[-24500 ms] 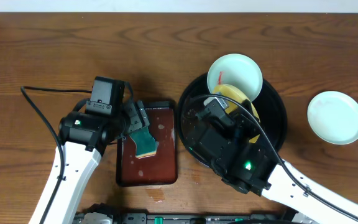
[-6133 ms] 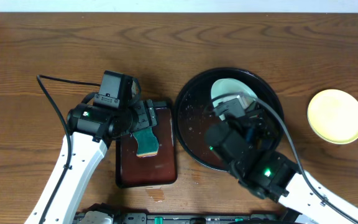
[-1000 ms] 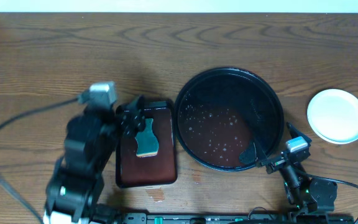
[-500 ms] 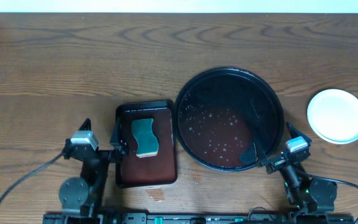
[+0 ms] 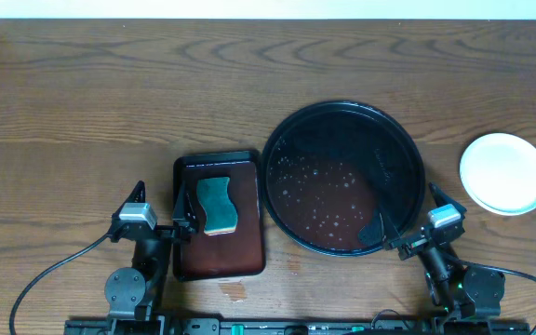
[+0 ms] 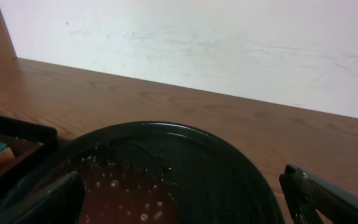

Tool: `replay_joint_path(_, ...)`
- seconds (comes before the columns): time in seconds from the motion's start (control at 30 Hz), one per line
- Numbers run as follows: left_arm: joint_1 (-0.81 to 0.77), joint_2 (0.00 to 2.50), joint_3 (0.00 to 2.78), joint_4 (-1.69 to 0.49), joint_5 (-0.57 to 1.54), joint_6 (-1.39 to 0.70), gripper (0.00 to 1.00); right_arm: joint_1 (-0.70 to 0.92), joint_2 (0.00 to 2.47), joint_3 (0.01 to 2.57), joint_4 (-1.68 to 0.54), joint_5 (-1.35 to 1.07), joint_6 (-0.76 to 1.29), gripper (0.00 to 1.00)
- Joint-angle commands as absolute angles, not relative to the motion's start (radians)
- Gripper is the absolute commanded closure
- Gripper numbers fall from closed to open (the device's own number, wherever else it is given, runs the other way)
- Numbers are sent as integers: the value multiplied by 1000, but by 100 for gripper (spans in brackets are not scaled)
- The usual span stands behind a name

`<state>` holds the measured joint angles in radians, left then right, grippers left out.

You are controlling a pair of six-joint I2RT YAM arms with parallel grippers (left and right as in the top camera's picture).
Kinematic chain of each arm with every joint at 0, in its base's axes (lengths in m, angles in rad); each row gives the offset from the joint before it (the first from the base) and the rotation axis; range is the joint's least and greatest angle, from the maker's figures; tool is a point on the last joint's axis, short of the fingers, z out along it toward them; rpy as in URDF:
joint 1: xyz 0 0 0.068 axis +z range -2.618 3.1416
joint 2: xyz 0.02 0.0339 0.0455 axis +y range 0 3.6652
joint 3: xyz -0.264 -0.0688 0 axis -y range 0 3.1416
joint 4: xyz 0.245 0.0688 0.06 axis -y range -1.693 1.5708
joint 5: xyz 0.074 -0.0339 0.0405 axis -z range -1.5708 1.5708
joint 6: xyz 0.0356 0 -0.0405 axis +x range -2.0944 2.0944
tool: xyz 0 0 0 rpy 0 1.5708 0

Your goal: Clean dirty plates on tray and stack at the side

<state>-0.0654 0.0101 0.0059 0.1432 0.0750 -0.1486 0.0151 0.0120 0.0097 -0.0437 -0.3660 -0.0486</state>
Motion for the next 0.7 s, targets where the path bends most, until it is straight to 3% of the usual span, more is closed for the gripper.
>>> replay_joint_path(0.0,-65,1,4,130,70,-131,16,7,5,5,-44,-363,-61,1)
replay_joint_path(0.23,-65,1,4,-56,70,-131,16,7,5,5,-44,-363,-61,1)
replay_joint_path(0.67,-65,12,5,-66,67,-131,16,7,5,5,-44,-363,-61,1)
